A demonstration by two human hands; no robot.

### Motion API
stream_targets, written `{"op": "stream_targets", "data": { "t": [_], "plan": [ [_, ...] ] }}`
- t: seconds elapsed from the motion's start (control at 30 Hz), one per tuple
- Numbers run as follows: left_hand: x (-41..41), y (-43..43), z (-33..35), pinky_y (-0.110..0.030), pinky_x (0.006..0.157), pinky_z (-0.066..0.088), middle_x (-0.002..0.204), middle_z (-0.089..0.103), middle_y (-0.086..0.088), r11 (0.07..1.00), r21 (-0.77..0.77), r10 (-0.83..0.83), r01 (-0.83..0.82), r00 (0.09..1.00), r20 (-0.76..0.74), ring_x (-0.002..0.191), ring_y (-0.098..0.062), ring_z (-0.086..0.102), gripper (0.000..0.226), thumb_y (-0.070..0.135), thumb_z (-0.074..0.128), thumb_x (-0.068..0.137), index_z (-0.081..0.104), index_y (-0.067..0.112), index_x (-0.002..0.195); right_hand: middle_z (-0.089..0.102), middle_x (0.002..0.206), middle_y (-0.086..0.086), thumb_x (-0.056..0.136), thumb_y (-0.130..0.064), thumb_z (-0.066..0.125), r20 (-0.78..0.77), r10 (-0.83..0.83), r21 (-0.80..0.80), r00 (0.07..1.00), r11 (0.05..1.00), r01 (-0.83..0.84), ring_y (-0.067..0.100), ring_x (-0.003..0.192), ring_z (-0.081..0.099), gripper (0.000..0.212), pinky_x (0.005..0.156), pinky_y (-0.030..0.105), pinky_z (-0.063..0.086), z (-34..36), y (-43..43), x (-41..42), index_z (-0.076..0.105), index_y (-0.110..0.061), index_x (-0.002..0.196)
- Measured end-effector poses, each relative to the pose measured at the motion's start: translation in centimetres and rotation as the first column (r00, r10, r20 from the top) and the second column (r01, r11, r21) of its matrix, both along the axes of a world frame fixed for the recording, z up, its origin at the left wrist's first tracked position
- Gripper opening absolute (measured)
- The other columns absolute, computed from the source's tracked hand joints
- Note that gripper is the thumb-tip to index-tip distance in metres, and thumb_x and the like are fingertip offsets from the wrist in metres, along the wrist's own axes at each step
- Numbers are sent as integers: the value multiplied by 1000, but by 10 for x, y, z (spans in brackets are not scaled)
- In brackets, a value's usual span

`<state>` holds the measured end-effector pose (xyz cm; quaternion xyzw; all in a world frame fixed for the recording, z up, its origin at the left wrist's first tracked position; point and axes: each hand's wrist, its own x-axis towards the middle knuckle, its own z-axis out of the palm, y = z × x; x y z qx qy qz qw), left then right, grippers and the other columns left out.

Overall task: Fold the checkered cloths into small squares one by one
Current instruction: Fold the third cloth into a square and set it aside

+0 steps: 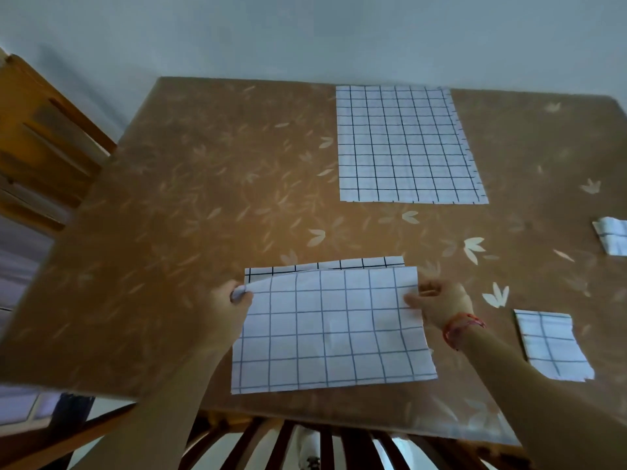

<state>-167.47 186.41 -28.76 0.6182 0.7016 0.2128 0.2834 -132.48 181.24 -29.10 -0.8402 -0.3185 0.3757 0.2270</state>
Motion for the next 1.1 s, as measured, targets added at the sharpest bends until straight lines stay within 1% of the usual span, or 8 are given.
{"op": "stream_targets", "data": {
  "t": [0.13,0.2,0.27,0.37,0.5,0.7,0.97,1.1],
  "plan": [
    [-2,18,-22,-28,54,34,72,57,-24,999,-42,0,-3,998,-62,59,-20,44,20,11,61,90,58,-4,78,66,74,-1,74,-22,80,41,-35,-12,999,999,35,19,78,63,16,73,27,50,-10,17,-1,65,-22,72],
    [-1,21,-24,-37,76,47,102,64,-12,1000,-2,-20,20,989,-148,89,-23,57,19,19,62,92,65,6,106,67,78,1,74,-25,80,72,-34,-8,997,999,35,19,80,63,14,76,27,50,-14,23,0,67,-20,79],
    [6,15,-20,-43,97,43,125,55,-6,994,54,-79,97,958,-276,114,-25,50,39,26,61,92,56,13,129,68,81,2,74,-27,80,93,-41,-10,995,999,42,20,82,63,15,77,27,51,-17,29,1,68,-20,81],
    [27,-17,-16,-45,105,39,138,50,-4,925,45,-323,377,844,-428,127,-25,46,46,36,60,90,53,22,133,67,83,2,74,-28,79,104,-43,-18,994,999,45,20,85,62,17,75,25,48,-19,35,1,69,-20,86],
    [58,-81,-31,-45,114,28,152,37,-3,778,-88,-605,622,703,-375,142,-28,31,46,44,47,96,44,31,140,68,83,0,73,-33,77,163,7,-25,987,1000,-3,22,87,64,16,77,27,51,-22,40,0,68,-24,82],
    [67,-114,-49,-54,115,26,159,26,-9,757,-209,-644,619,654,-396,148,-34,19,53,48,24,96,31,32,146,68,80,-4,76,-30,76,169,25,-13,985,1000,-23,17,83,63,17,70,24,45,-19,41,-5,71,-22,89],
    [69,-121,-49,-52,109,38,157,30,-11,776,-214,-621,593,661,-420,145,-34,27,53,47,29,94,37,31,144,65,79,-8,77,-23,75,186,61,17,981,998,-66,17,84,60,25,77,25,48,-14,39,-11,70,-25,102],
    [69,-124,-54,-48,106,40,155,35,-12,780,-204,-613,592,656,-441,142,-34,34,55,49,50,91,42,30,142,63,85,-8,77,-26,76,201,63,7,978,998,-65,19,93,62,39,83,28,49,-16,37,-11,66,-23,115]
  ]
}}
